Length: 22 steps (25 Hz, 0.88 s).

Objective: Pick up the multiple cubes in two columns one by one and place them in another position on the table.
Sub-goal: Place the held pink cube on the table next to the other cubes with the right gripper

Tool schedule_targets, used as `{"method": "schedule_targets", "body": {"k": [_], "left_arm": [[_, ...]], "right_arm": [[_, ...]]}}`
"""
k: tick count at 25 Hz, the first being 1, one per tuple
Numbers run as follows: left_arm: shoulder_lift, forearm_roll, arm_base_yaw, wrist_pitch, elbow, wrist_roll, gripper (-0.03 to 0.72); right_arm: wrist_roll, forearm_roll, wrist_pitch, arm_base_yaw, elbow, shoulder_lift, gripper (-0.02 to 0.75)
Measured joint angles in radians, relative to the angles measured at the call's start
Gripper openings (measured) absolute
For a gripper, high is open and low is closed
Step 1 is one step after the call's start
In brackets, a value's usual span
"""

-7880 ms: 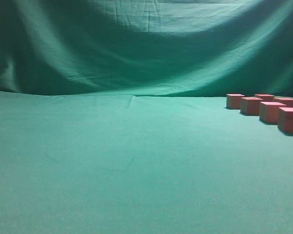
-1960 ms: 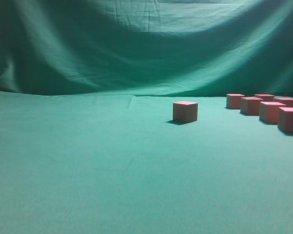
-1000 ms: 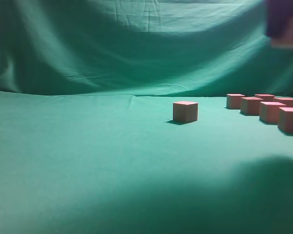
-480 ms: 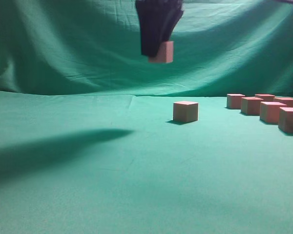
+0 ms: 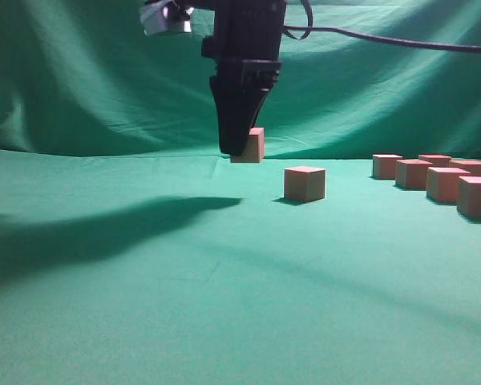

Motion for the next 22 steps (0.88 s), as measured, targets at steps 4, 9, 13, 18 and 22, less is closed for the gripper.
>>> {"method": "schedule_targets", "body": {"k": [4, 9, 13, 18, 22], "left_arm": [[0.0, 0.0, 0.0, 0.0, 0.0, 0.0, 0.0], [0.0, 0.0, 0.0, 0.0, 0.0, 0.0, 0.0], [0.0, 0.0, 0.0, 0.0, 0.0, 0.0, 0.0], [0.0, 0.0, 0.0, 0.0, 0.0, 0.0, 0.0], [0.0, 0.0, 0.0, 0.0, 0.0, 0.0, 0.0]], "right_arm": [[-0.004, -0.047, -0.046, 0.0, -0.002, 0.028, 0.251], [-0.008, -0.054, -0.076, -0.013, -0.002, 0.051, 0.251], [-0.006, -0.015, -0.088, -0.036, -0.002, 0.052, 0.251], [0.003, 0.037, -0.091, -0.045, -0.002, 0.053, 0.251], [0.001, 0.064, -0.093, -0.045, -0.002, 0.053, 0.251]]}}
